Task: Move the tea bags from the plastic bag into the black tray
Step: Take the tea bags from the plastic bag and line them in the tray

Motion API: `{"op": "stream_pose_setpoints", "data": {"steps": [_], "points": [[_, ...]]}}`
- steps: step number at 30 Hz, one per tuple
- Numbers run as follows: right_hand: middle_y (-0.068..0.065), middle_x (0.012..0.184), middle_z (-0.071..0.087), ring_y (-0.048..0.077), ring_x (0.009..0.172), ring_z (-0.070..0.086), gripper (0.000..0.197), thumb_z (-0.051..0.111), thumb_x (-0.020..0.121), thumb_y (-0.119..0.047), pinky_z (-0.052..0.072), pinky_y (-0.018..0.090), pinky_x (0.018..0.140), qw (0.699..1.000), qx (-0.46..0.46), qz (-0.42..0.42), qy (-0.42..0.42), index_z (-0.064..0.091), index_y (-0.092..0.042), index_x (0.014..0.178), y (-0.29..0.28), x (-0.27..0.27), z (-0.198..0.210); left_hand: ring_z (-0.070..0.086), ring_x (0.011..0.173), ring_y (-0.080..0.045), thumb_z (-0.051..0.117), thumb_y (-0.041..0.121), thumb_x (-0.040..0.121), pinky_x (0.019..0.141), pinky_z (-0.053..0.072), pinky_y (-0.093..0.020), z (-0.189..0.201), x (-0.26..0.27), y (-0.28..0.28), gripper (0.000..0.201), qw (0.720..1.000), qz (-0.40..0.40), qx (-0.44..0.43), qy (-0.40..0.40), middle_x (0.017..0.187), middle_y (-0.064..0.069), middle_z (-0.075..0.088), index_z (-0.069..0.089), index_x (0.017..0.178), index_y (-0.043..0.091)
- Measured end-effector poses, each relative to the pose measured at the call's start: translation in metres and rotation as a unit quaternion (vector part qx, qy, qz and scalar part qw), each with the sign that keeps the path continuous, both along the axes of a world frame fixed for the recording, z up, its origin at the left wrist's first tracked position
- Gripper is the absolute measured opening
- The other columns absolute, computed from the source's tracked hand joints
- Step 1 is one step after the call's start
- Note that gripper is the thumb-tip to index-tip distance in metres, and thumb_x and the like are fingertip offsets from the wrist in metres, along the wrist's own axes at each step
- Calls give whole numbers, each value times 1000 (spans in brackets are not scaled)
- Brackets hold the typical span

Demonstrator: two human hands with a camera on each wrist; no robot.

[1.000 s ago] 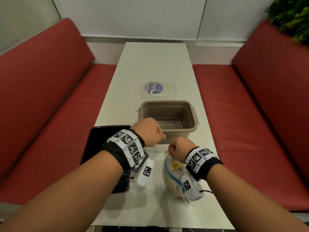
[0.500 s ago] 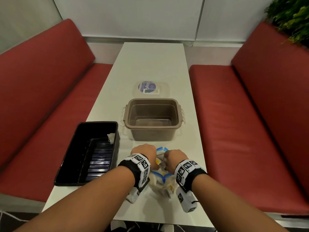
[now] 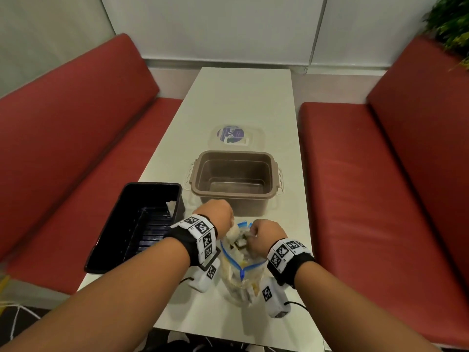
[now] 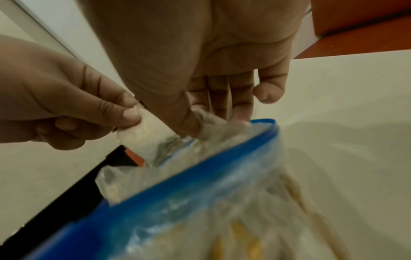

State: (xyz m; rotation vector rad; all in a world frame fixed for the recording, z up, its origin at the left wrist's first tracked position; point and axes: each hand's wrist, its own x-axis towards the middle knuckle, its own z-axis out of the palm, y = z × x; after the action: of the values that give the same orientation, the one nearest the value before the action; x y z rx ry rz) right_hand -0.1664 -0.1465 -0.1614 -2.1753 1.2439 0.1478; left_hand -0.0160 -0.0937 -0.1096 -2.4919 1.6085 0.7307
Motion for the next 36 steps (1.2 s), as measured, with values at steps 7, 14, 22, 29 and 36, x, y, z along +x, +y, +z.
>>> {"op": "stream_pose_setpoints", "data": {"steps": [7, 14, 22, 29, 36], "points": [[1, 86, 65, 21, 83, 61, 4, 62, 83, -23, 50, 29, 69, 998, 5, -29, -54, 61, -19, 84, -7, 7, 19, 64, 89, -17, 61, 31, 93, 79, 49, -29, 65, 36, -2, 14, 995, -29, -94, 13, 94, 2, 71, 73, 92, 24], [6, 96, 69, 26, 91, 62, 24, 55, 94, -35, 42, 27, 72, 995, -28, -43, -90, 68, -14, 97, -1, 35, 33, 63, 64, -4, 65, 32, 90, 61, 45, -24, 111, 124, 16, 15, 994, -6, -99, -38, 67, 10, 70, 71, 82, 20], [4, 83, 62, 28, 85, 57, 23, 46, 95, -26, 43, 34, 73, 991, 8, -92, -98, 55, -12, 80, 22, 69, 35, 67, 91, -24, 62, 27, 88, 80, 54, -33, 44, 169, 12, 21, 980, -122, 103, -120, 99, -4, 72, 74, 102, 15], [3, 72, 46, 24, 75, 47, 24, 38, 97, -15, 40, 39, 77, 980, 44, -144, -129, 41, -14, 73, 42, 83, 49, 66, 103, -21, 62, 27, 89, 83, 53, -30, -15, 180, 10, 25, 970, -152, 136, -134, 112, -4, 68, 69, 110, 15], [-11, 43, 48, 9, 51, 38, 38, 36, 94, -27, 28, 23, 53, 947, 166, -233, -146, 53, -16, 62, 59, 92, 66, 67, 82, -28, 65, 28, 83, 76, 53, -31, -23, 190, 4, 12, 980, -136, 121, -82, 86, -7, 68, 67, 83, 15]]}}
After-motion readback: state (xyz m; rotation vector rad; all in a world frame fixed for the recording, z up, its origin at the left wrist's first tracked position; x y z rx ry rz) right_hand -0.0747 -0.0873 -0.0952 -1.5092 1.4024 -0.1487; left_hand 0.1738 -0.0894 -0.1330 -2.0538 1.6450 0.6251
